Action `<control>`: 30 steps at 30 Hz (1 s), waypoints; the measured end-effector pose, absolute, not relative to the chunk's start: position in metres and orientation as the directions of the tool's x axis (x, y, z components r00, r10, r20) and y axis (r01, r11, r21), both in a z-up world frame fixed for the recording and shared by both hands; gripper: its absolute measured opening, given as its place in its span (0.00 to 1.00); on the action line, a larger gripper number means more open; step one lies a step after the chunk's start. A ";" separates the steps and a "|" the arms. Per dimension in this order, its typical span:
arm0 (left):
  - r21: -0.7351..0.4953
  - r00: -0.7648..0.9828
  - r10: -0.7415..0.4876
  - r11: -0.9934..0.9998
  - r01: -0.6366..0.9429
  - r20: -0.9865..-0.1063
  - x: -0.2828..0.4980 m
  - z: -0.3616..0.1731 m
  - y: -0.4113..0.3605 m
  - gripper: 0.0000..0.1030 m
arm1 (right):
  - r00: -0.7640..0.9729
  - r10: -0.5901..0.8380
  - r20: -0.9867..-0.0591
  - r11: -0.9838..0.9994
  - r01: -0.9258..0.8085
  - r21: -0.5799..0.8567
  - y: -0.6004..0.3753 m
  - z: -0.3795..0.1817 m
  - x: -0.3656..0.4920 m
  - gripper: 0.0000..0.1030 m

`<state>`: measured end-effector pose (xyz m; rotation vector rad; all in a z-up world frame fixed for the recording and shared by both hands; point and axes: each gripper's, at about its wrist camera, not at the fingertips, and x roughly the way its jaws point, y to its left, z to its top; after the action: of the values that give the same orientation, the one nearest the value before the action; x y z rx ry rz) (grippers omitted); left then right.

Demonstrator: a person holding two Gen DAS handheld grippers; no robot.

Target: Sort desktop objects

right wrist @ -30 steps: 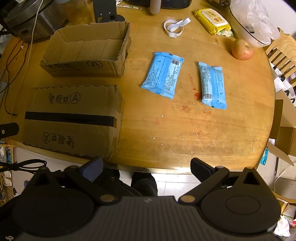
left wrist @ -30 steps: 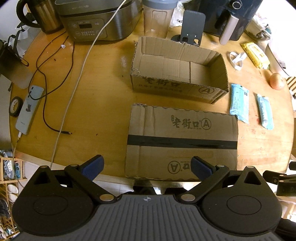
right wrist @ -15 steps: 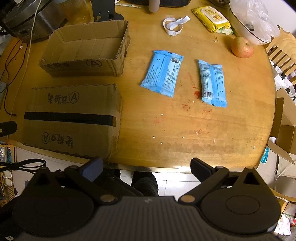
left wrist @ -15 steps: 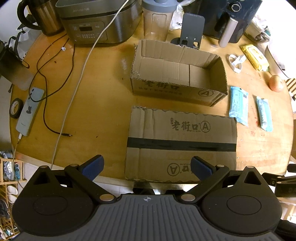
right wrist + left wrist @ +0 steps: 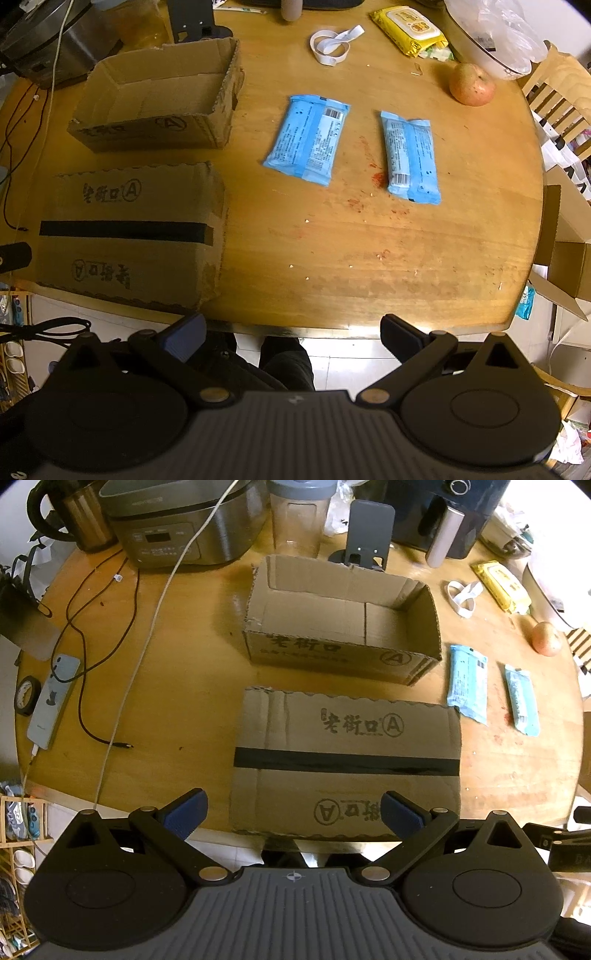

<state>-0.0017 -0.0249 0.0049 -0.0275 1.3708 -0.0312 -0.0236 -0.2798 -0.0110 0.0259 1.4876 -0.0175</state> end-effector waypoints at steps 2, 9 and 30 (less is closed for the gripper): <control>-0.037 0.198 -0.039 0.999 0.010 -0.979 -0.002 0.005 -0.028 1.00 | 0.083 0.005 -0.997 0.999 0.031 0.007 -0.283 -0.011 -0.025 1.00; -0.038 0.192 -0.041 0.999 0.019 -0.981 -0.003 0.004 -0.040 1.00 | 0.081 0.006 -0.997 0.999 0.043 0.009 -0.295 -0.012 -0.028 1.00; -0.034 0.175 -0.050 0.995 0.092 -0.983 0.002 0.001 -0.088 1.00 | 0.080 0.002 -0.997 0.994 0.109 0.010 -0.337 -0.014 -0.035 1.00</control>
<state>0.0023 -0.0878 0.0007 0.0360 1.3914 -0.1007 -0.0347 -0.3373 -0.0143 0.0899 1.4888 -0.0805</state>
